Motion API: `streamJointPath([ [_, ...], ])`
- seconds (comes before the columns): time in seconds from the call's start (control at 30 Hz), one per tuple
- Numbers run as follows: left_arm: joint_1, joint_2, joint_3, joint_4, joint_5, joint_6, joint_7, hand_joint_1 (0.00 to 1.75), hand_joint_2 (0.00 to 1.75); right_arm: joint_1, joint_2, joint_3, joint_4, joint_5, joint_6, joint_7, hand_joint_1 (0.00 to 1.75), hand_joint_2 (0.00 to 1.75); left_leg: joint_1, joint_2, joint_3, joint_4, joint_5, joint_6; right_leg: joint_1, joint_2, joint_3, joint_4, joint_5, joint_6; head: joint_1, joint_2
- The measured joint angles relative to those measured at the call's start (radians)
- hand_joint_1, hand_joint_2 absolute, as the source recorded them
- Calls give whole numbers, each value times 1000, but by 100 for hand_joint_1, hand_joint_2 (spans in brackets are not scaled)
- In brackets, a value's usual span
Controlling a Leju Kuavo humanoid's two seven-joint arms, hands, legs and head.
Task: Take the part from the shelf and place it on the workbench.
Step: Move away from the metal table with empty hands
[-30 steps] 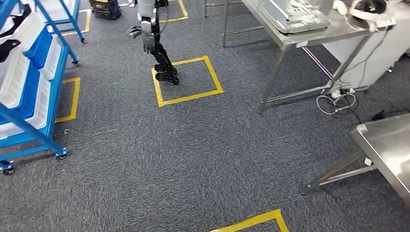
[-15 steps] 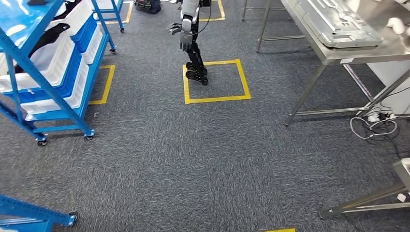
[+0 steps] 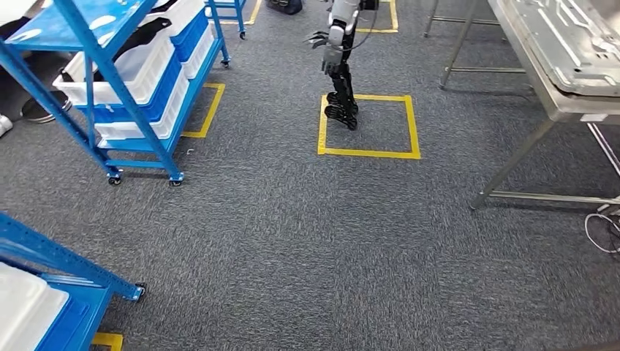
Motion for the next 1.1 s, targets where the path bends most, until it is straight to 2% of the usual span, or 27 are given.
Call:
streamJointPath([
  [0.03, -2, 0, 0, 0, -1, 0, 0, 0, 0, 0, 0, 0, 0, 0, 0, 0, 0, 0, -4, 13, 13, -29, 4, 4, 2, -8, 2, 1, -2, 5, 0, 0],
  [0.07, -2, 0, 0, 0, -1, 0, 0, 0, 0, -1, -1, 0, 0, 1, 0, 0, 0, 0, -8, 13, 14, -35, 1, 7, 4, -16, 4, 0, -3, 9, 0, 0],
  [0.13, 0, -1, 0, 0, -2, 0, 1, 0, 0, -4, -2, -1, 0, 1, 0, 0, 0, 0, -5, -8, 14, -42, 7, 17, 1, -22, 10, 2, -7, 20, 0, 0],
  [0.2, 1, -1, 0, 0, -2, -1, 2, 0, 0, -4, -3, -1, 0, 2, 1, 0, 0, 0, -1, -28, 19, -52, 15, 30, -3, 18, -5, 47, -43, 30, 1, 0],
  [0.27, -1, -2, 0, 0, -2, -1, 3, 0, 0, -1, -4, -1, 0, 2, 1, 0, 0, 0, 0, -47, 18, -54, 21, 37, -5, 68, -61, 165, -110, 35, 1, 0],
  [0.3, -1, -2, 0, 0, -2, -1, 3, 0, 0, 0, -4, -1, 0, 2, 2, 0, 0, 0, 0, -58, 16, -54, 22, 39, -6, 78, -94, 231, -136, 36, 2, 0],
  [0.33, -1, -2, 0, 0, -2, -1, 4, 0, 0, 1, -4, -1, 0, 2, 2, 0, 0, 0, -1, -70, 16, -53, 22, 40, -6, 82, -118, 274, -143, 37, 1, 0],
  [0.37, 0, -2, 0, 0, -2, -1, 4, 0, 0, 1, -4, -1, 0, 2, 2, 0, 0, 0, -1, -84, 16, -52, 22, 39, -6, 84, -125, 281, -129, 36, 1, 0],
  [0.4, 0, -2, 0, 0, -2, -1, 4, 0, 0, 1, -4, -1, 0, 2, 2, 0, 0, 0, -1, -98, 18, -51, 21, 39, -7, 87, -114, 249, -96, 35, 2, 0],
  [0.43, 1, -3, 0, 0, -2, -1, 5, 0, 0, 1, -4, -1, 0, 2, 2, 0, 0, 0, -1, -112, 20, -49, 21, 37, -8, 98, -88, 185, -53, 33, 2, 0],
  [0.47, 1, -3, 0, 0, -2, -1, 5, 0, 0, 2, -4, -1, 0, 2, 2, 0, 0, 0, -2, -124, 20, -46, 19, 35, -9, 121, -60, 117, -18, 30, 2, 0],
  [0.5, -1, -3, 0, 0, -2, -1, 5, 0, 0, 3, -5, -1, 0, 2, 2, 0, 0, 0, -3, -137, 17, -42, 17, 30, -10, 141, -38, 62, 3, 27, 1, 0],
  [0.53, -2, -4, 0, 0, -2, -1, 5, 0, 0, 3, -5, -1, 0, 2, 2, 0, 0, 0, -3, -147, 12, -38, 17, 25, -10, 158, -26, 28, 12, 25, 1, 0],
  [0.57, -2, -4, 0, 0, -2, -1, 6, 0, 0, 2, -5, -1, 0, 2, 2, 0, 0, 0, -2, -157, 7, -37, 17, 18, -9, 164, -24, 17, 10, 22, 1, 0],
  [0.63, 0, -4, 1, 0, 0, -1, 6, 0, 0, -1, -5, -2, 0, 2, 3, 1, 0, 0, 1, -171, -1, -35, 18, 6, -10, 145, -22, 10, 13, 13, 1, 0],
  [0.67, 1, -3, 1, 0, 2, 0, 6, 0, 0, -1, -6, -2, 0, 2, 4, 1, 0, 0, 1, -161, -6, -25, 11, 1, -11, 133, -19, 5, 15, 7, 1, 0],
  [0.7, 1, -3, 1, 0, 3, 0, 7, 0, 0, 0, -6, -2, 0, 2, 4, 2, 0, 0, 1, -140, -20, 5, -9, -3, -12, 120, -17, 1, 16, 0, 0, 0],
  [0.77, -1, -3, 1, 0, 4, 0, 9, 0, 0, 3, -6, -2, 0, 2, 5, 2, 0, 0, 2, -88, -76, 122, -73, -10, -10, 91, -15, -3, 16, -10, -2, 0],
  [0.8, -1, -3, 1, 0, 4, 0, 10, 0, 0, 4, -6, -2, 0, 2, 6, 3, 0, 0, 3, -75, -109, 191, -103, -14, -8, 77, -15, -3, 15, -12, -2, 0],
  [0.83, -1, -3, 1, 0, 3, 0, 11, 0, 0, 5, -6, -2, 0, 2, 6, 3, 0, 0, 5, -68, -132, 240, -119, -16, -6, 63, -15, -2, 13, -12, -2, 0],
  [0.87, 0, -3, 2, 0, 3, 0, 11, 0, 0, 4, -6, -2, 0, 2, 6, 3, 0, 0, 6, -65, -139, 254, -115, -17, -5, 49, -14, -2, 12, -13, -2, 0],
  [0.9, 1, -3, 2, 0, 4, 0, 11, 0, 0, 4, -6, -2, 0, 2, 6, 3, 0, 0, 6, -60, -123, 227, -93, -16, -4, 37, -12, -2, 10, -12, -2, 0],
  [0.93, 2, -3, 2, 0, 4, 0, 12, 0, 0, 3, -6, -2, 0, 2, 6, 3, 0, 0, 6, -51, -89, 165, -59, -13, -4, 25, -9, -2, 8, -10, -2, 0],
  [1.0, 1, -3, 2, 0, 4, 0, 12, 0, 0, 3, -6, -2, 0, 2, 6, 3, 0, 0, 0, -12, -13, 22, -8, -3, -1, 4, -2, -1, 2, -3, -2, 0],
  [1.03, -1, -3, 2, 0, 3, 1, 12, 0, 0, 3, -6, -2, 0, 2, 6, 3, 0, 0, -4, 1, 8, -19, 3, 2, 1, -4, 1, -1, 0, 1, -2, 0],
  [1.07, -2, -3, 2, 0, 3, 1, 12, 0, 0, 2, -6, -2, 0, 2, 6, 3, 0, 0, -8, 7, 14, -36, 4, 6, 3, -13, 3, -1, -2, 6, -2, 0],
  [1.1, -1, -3, 2, 0, 3, 1, 12, 0, 0, 0, -6, -2, 0, 2, 6, 3, 0, 0, -10, -2, 13, -38, 5, 11, 4, -21, 5, -1, -3, 11, -2, 0],
])
